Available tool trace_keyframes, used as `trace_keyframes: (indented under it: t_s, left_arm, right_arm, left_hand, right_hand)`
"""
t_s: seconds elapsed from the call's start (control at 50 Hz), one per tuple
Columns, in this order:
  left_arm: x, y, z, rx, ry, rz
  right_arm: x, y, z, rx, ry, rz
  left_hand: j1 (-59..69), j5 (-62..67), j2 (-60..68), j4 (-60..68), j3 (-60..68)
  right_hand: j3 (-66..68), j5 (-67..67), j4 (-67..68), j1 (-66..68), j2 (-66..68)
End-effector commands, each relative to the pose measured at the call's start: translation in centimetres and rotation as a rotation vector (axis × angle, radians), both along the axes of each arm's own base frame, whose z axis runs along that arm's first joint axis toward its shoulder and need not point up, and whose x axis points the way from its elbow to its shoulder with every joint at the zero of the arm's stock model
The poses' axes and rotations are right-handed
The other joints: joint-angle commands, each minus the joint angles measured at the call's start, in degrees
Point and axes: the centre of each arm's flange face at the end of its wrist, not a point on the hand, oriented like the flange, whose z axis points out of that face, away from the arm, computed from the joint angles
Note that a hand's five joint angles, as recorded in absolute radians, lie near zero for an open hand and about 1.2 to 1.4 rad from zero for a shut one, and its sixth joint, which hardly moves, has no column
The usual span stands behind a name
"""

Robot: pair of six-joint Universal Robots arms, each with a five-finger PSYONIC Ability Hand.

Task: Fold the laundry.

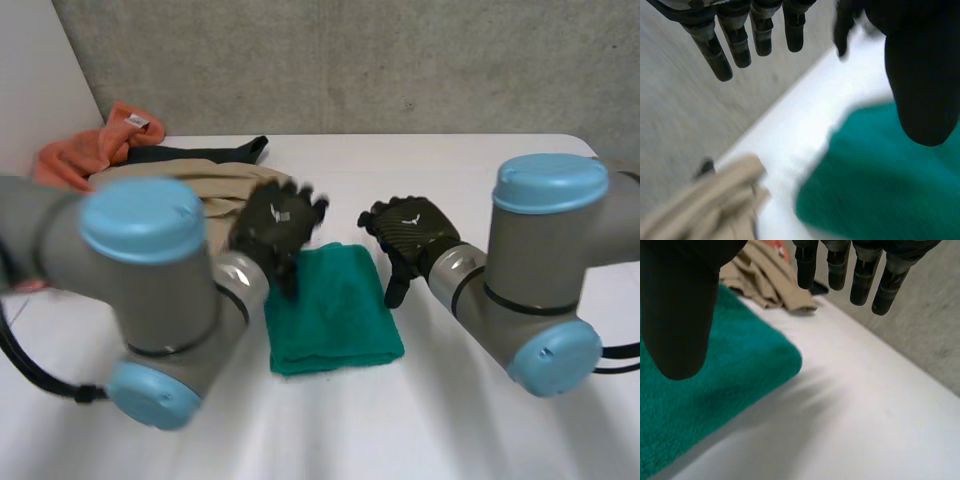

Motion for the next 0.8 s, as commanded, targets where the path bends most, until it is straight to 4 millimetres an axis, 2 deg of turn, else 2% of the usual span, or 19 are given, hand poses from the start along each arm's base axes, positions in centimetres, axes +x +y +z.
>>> trace_keyframes:
  t_s: [0.02,0.06,0.14,0.2,0.32,0.6,0.8]
  left_arm:
    - [1.0,0.6,6.9,-0.07,0.149,-0.22]
    - [1.6,1.0,7.7,-0.021,0.173,-0.304]
    - [2.2,1.8,7.3,0.085,0.168,-0.431]
    - [2.1,2.4,7.2,0.111,0.168,-0.485]
    - [2.2,2.5,7.3,0.107,0.169,-0.489]
    - [2.1,2.7,6.6,0.132,0.163,-0.491]
    - [2.2,2.7,6.9,0.124,0.165,-0.489]
  right_arm:
    - [-1.2,3.4,-0.8,-0.065,-0.026,0.027]
    - [-1.0,5.2,-2.1,-0.058,-0.025,0.062]
    - [0.5,8.4,-5.3,-0.069,-0.018,0.16]
    - [0.9,8.9,-7.0,-0.09,0.006,0.18]
    - [1.7,8.3,-8.6,-0.165,0.062,0.208]
    - [3.9,5.6,-9.6,-0.247,0.068,0.208]
    - [5.2,4.2,-8.4,-0.289,0.034,0.203]
  left_hand:
    - [3.72,2.84,3.99,3.81,3.61]
    - [3.89,3.01,4.16,3.98,3.78]
    - [2.22,1.34,2.49,2.31,2.11]
    - [1.54,0.66,1.81,1.63,1.43]
    - [0.86,-0.02,1.13,0.95,0.75]
    - [0.86,-0.02,1.13,0.95,0.75]
    - [0.86,-0.02,1.13,0.95,0.75]
  right_hand:
    - [-2.22,-3.05,-3.29,-1.18,-2.75]
    - [-2.22,-3.05,-3.29,-1.18,-2.75]
    - [-2.22,-3.05,-3.29,-1.18,-2.75]
    - [-2.22,-3.05,-3.29,-1.18,-2.75]
    - [-2.22,-3.05,-3.29,-1.18,-2.75]
    - [-2.22,-3.05,-3.29,-1.18,-2.75]
    - [3.73,2.9,2.67,4.78,3.2]
